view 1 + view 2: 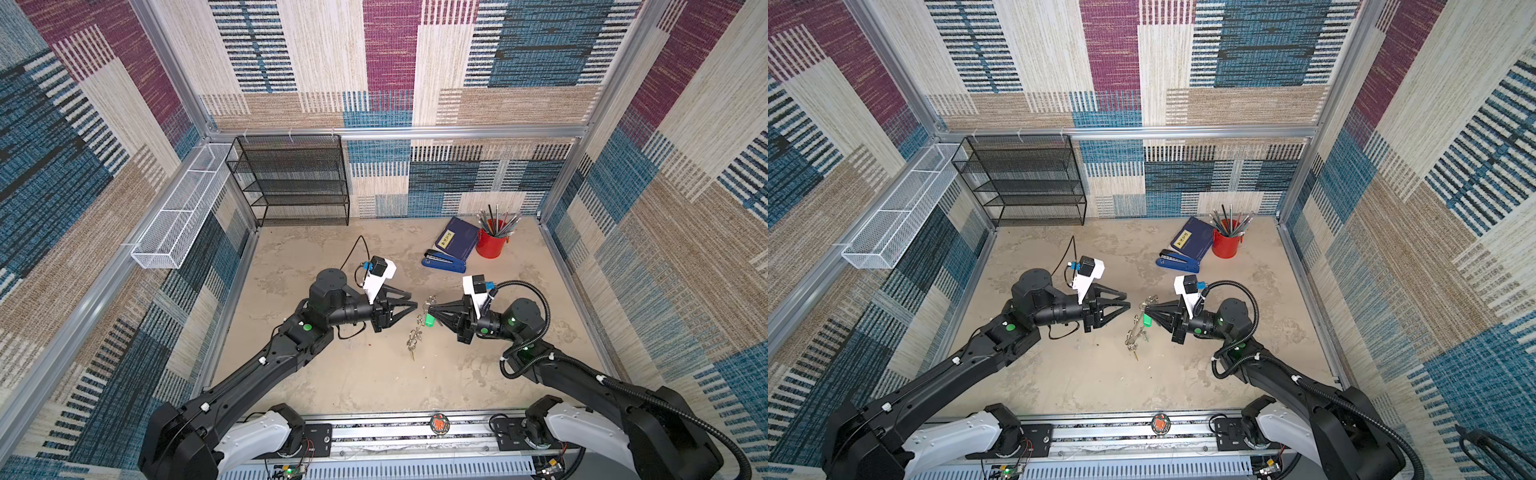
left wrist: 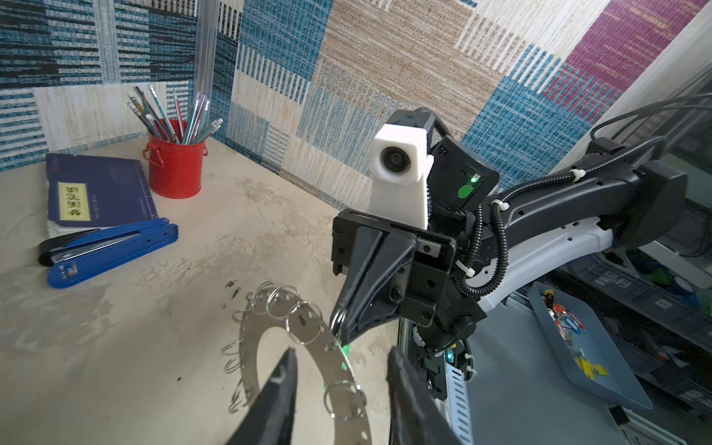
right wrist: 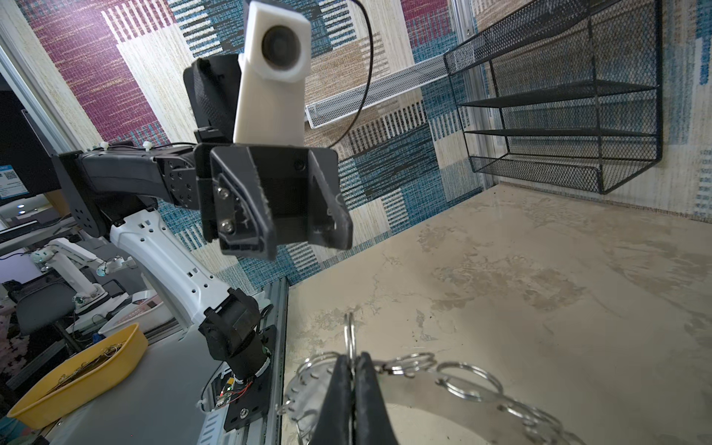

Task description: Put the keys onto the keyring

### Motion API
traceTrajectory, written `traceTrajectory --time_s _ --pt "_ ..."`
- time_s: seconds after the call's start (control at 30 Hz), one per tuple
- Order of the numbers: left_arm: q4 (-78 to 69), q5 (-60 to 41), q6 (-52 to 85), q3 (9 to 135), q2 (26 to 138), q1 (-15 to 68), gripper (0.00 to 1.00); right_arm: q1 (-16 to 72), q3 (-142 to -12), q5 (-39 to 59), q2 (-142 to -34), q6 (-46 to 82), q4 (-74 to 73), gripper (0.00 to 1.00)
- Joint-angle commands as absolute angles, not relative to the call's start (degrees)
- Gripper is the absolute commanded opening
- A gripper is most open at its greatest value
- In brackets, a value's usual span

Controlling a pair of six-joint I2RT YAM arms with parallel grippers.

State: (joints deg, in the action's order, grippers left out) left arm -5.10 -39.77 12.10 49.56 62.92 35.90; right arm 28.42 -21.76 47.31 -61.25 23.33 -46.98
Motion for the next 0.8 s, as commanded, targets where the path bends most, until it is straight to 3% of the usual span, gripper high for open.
traceTrajectory --time_s 0.0,0.2,0.37,0.77 --pt "13.7 -39.0 0.6 56.2 63.8 35.9 0.45 28.5 -22.3 46.6 -60.8 22.8 -47.9 0.0" --pt "30.5 -39.8 -13.1 68.0 69.8 35.9 0.5 28.5 -22.8 46.8 -61.4 22.3 -47.0 0.0" --pt "39.8 -39.4 -26.8 76.6 74.9 36.0 0.46 28.8 -23.3 46.9 -61.5 21.5 -46.0 0.0" --pt "54.2 -35.9 -38.5 90.3 86.4 39.4 0.4 29.3 -23.7 46.4 -62.0 20.6 -44.8 0.0"
